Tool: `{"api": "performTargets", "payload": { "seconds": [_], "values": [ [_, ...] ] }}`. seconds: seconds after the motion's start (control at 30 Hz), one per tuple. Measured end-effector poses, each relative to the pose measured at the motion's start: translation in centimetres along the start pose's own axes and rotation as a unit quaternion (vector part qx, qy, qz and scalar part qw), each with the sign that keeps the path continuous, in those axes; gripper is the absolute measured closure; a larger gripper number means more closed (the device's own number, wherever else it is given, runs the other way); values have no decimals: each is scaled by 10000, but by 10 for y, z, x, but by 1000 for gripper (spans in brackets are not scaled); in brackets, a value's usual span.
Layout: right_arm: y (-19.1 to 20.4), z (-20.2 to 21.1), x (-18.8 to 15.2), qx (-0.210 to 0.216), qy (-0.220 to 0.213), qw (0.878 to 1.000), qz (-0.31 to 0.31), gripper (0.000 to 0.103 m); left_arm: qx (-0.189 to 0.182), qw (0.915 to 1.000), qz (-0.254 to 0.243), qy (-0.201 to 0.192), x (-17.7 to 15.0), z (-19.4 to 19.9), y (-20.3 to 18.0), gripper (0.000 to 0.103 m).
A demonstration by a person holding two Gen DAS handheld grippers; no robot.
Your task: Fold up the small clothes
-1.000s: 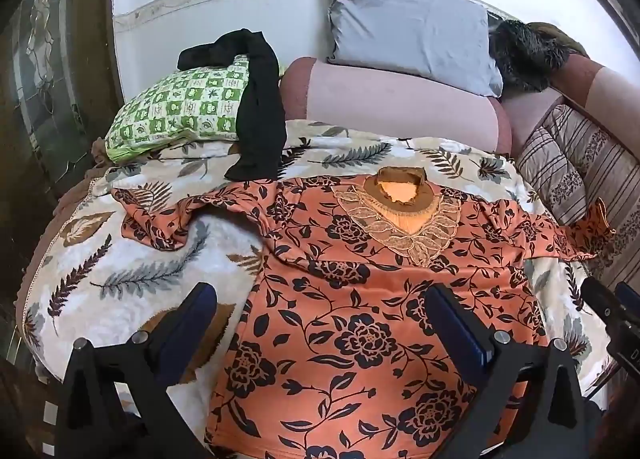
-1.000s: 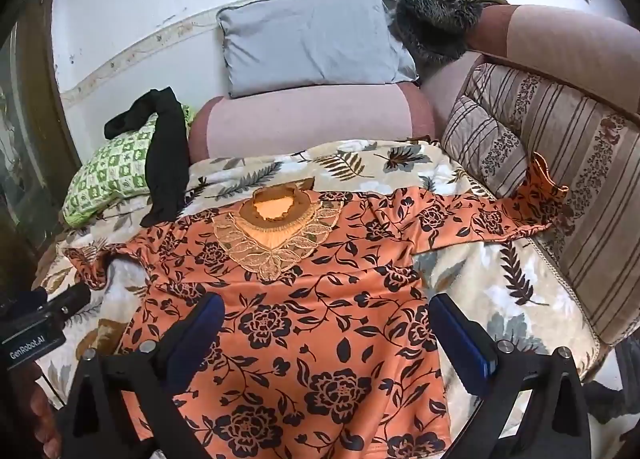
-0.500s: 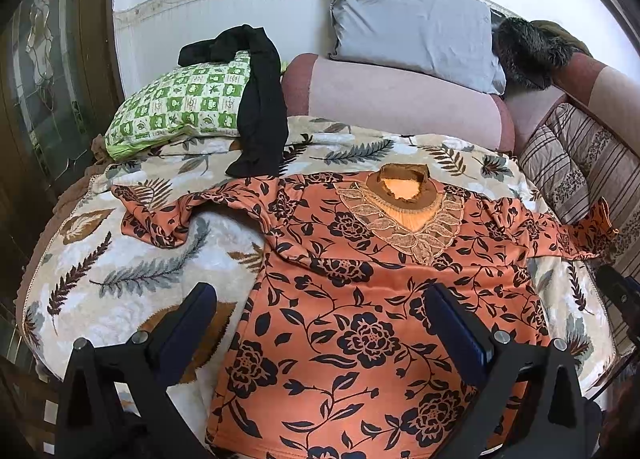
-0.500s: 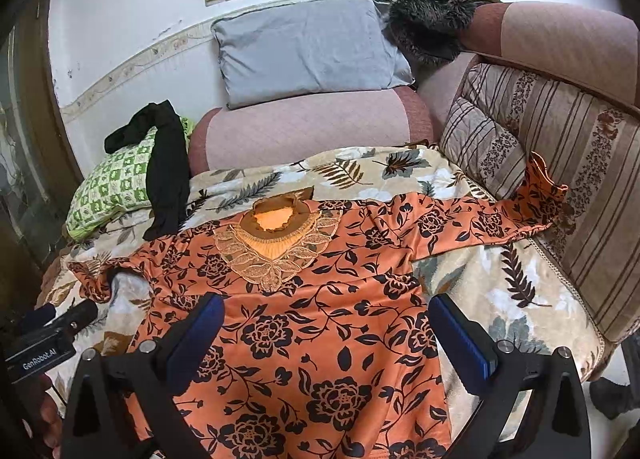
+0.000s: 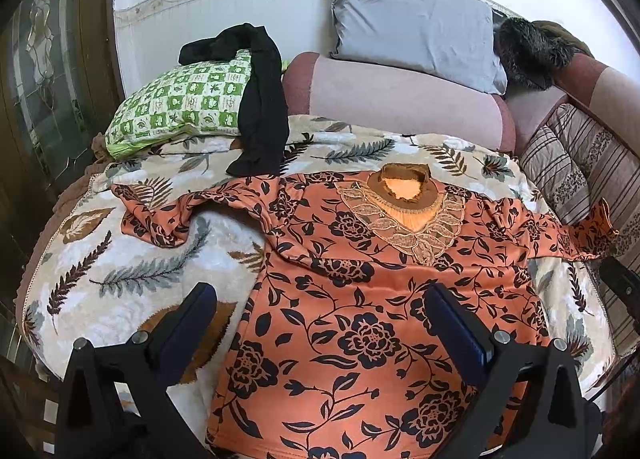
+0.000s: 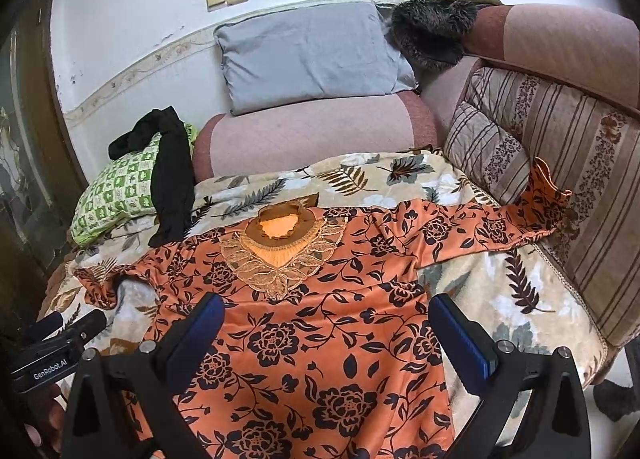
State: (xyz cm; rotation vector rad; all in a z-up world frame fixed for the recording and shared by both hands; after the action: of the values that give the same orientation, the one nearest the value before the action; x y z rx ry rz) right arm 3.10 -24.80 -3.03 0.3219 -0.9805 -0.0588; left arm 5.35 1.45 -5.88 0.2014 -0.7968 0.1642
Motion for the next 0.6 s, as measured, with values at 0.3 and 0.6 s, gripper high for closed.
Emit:
{"api": "performTargets", "payload": {
  "seconds": [0.3, 0.6],
  "values": [
    [4, -5, 0, 33, 57, 10000, 36, 0, -2, 10000, -3, 9, -1, -1, 0, 0],
    [9, -9, -2, 61, 115, 9999, 103, 0, -3, 10000, 3, 31, 0, -4, 0, 0]
  ]
}}
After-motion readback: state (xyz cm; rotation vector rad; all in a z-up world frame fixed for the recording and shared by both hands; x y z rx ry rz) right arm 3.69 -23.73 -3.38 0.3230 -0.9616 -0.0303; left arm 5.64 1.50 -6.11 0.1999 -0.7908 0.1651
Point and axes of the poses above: each gripper's, at about its wrist camera, not at the fingertips, and z roughly against the way its jaws point, y to its left, x to its top, the point moved 7 cm from there along -z, roughly the way its jaws point, and after that the axes turned 13 degrees about x, right-handed, at the moved point
